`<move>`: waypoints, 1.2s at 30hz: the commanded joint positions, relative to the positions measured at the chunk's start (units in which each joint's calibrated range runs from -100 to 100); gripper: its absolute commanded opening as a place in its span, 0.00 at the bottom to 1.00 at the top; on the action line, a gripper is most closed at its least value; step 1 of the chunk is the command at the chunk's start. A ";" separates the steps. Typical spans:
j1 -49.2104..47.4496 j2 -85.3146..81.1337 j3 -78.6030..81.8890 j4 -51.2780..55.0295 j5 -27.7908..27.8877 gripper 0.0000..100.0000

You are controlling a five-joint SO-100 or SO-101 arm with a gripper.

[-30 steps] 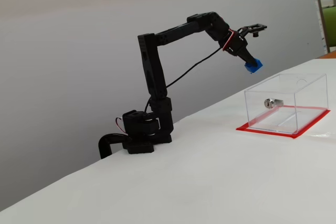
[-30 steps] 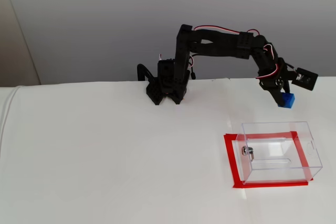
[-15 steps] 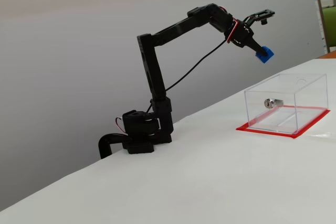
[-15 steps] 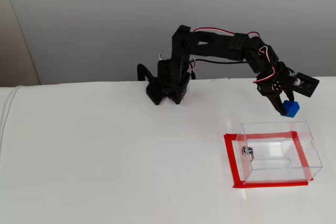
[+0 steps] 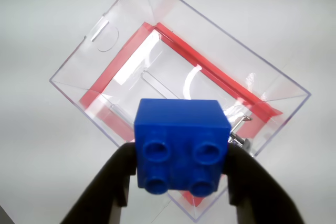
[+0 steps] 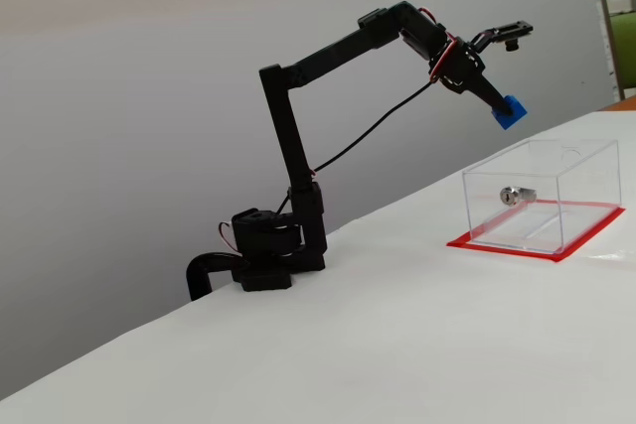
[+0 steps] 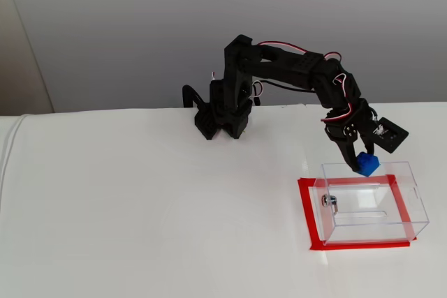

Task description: Pick the blue lego brick and place it into the transparent box

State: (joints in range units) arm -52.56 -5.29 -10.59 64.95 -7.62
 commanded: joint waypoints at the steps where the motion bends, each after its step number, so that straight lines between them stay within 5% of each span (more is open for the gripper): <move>1: 1.58 -2.65 -1.16 -0.55 0.16 0.11; 9: 1.51 -2.39 1.01 -2.81 0.16 0.22; 32: 1.51 -1.88 0.92 -3.77 0.16 0.21; 36: 1.51 -2.14 0.83 -3.68 0.16 0.12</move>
State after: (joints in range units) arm -51.92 -5.29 -8.83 62.47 -7.52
